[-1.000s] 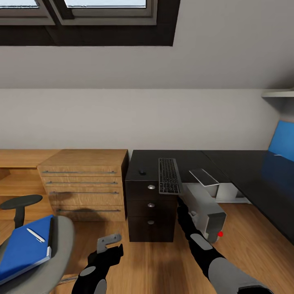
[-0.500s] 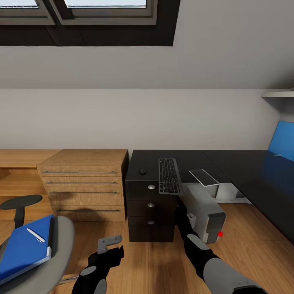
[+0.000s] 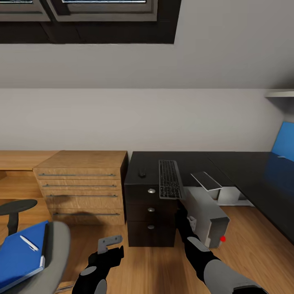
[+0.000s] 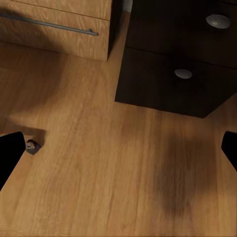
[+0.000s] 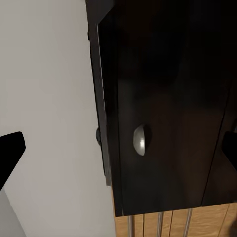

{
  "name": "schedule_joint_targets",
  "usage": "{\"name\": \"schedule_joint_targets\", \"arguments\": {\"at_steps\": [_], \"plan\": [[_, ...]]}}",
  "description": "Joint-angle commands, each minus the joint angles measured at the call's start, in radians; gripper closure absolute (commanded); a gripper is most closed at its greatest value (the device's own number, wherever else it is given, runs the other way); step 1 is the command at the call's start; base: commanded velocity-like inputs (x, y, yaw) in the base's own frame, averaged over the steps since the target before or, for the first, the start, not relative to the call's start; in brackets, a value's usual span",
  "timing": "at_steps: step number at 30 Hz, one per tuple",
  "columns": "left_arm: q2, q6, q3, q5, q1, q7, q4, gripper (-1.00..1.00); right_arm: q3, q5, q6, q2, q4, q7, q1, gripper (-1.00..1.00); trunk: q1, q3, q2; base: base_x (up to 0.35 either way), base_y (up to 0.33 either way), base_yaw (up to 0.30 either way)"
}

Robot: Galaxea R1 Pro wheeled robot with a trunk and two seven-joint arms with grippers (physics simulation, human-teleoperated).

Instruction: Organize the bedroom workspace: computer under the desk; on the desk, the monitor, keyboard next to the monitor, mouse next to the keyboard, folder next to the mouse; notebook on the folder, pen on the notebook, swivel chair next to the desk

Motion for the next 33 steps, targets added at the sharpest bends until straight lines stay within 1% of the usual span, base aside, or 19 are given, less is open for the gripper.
{"name": "schedule_joint_targets", "arguments": {"at_steps": [1, 5, 9, 12, 16, 18, 25, 29, 33], "plan": [[0.0, 0.002, -0.001, 0.01, -0.001, 0.009, -0.001, -1.0, 0.006, -0.007, -0.005, 0.0, 0.002, 0.003, -0.001, -1.0, 0.0, -0.001, 0.0, 0.114, 0.0, 0.0], [-0.001, 0.005, -0.005, 0.01, -0.001, 0.009, -0.001, -1.0, 0.007, -0.007, -0.005, -0.001, 0.005, 0.002, -0.001, -1.0, 0.0, -0.001, 0.0, 0.058, 0.0, 0.0], [0.0, 0.012, -0.023, 0.01, -0.001, 0.009, -0.001, -1.0, 0.008, -0.007, -0.005, -0.002, 0.006, 0.002, -0.001, -1.0, 0.0, -0.001, 0.0, 0.018, 0.0, 0.0], [0.0, 0.014, -0.03, 0.01, -0.001, 0.01, -0.001, -1.0, 0.008, -0.007, -0.005, -0.002, 0.005, 0.001, -0.001, -1.0, 0.0, -0.001, 0.0, 0.111, 0.0, 0.0], [0.01, 0.015, -0.034, 0.01, -0.001, 0.009, -0.001, -1.0, 0.008, -0.007, -0.005, -0.002, 0.005, 0.002, 0.0, -1.0, 0.0, -0.001, 0.0, 0.183, 0.0, 0.0], [0.015, 0.015, -0.042, 0.01, -0.001, 0.009, -0.002, -1.0, 0.009, -0.007, -0.005, -0.002, 0.005, 0.002, -0.001, -1.0, 0.0, -0.001, 0.0, 0.08, 0.0, 0.0], [0.019, 0.015, -0.051, 0.01, -0.001, 0.01, -0.003, -1.0, 0.009, -0.007, -0.005, -0.002, 0.005, 0.003, -0.001, -1.0, 0.0, -0.001, 0.0, 0.025, 0.0, 0.0], [0.02, 0.014, -0.052, 0.01, -0.001, 0.011, -0.004, -1.0, 0.009, -0.006, -0.006, -0.002, 0.005, 0.003, -0.001, -1.0, -0.015, 0.012, 0.028, 0.002, 0.0, 0.0], [0.02, 0.014, -0.052, 0.01, -0.001, 0.011, -0.004, -1.0, 0.009, -0.006, -0.006, -0.002, 0.005, 0.003, -0.001, -1.0, -0.015, 0.012, 0.028, 0.0, 0.0, 0.0]]}}
